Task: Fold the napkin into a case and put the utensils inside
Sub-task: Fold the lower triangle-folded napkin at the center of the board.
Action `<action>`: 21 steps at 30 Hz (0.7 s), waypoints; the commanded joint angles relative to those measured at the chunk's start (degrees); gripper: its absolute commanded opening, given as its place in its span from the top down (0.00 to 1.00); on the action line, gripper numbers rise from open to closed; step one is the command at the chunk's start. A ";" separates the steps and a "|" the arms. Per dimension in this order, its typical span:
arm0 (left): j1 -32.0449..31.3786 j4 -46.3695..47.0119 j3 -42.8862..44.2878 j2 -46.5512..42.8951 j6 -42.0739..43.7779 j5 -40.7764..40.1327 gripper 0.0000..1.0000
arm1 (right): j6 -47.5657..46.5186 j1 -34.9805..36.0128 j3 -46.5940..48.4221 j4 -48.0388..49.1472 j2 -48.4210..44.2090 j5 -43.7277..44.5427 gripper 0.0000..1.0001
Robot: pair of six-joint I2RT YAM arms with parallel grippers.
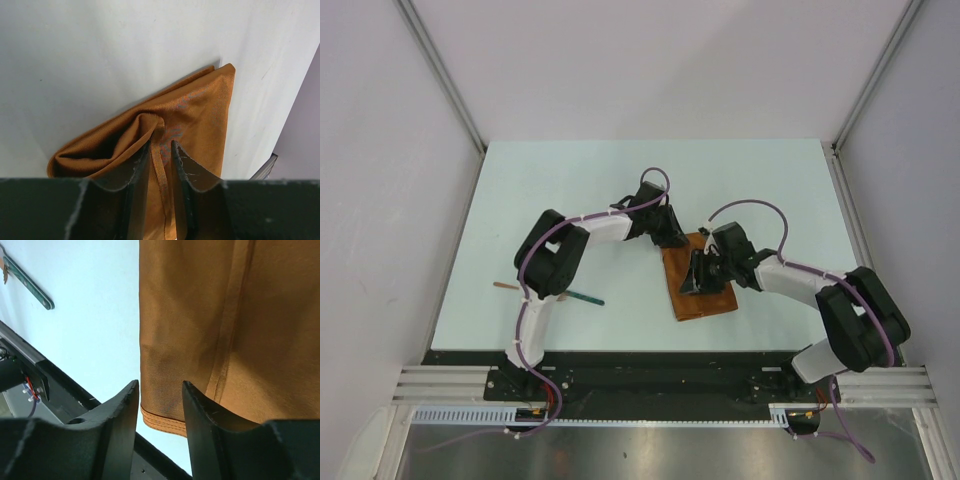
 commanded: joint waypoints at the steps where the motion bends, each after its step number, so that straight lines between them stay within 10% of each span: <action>1: -0.66 1.03 2.37 0.85 -0.51 -0.37 0.72 | 0.56 -0.24 -0.85 4.33 1.16 -1.70 0.58; 21: -0.58 1.64 3.95 -0.47 3.27 2.52 0.65 | -2.25 -5.34 -4.01 2.66 1.86 1.21 0.66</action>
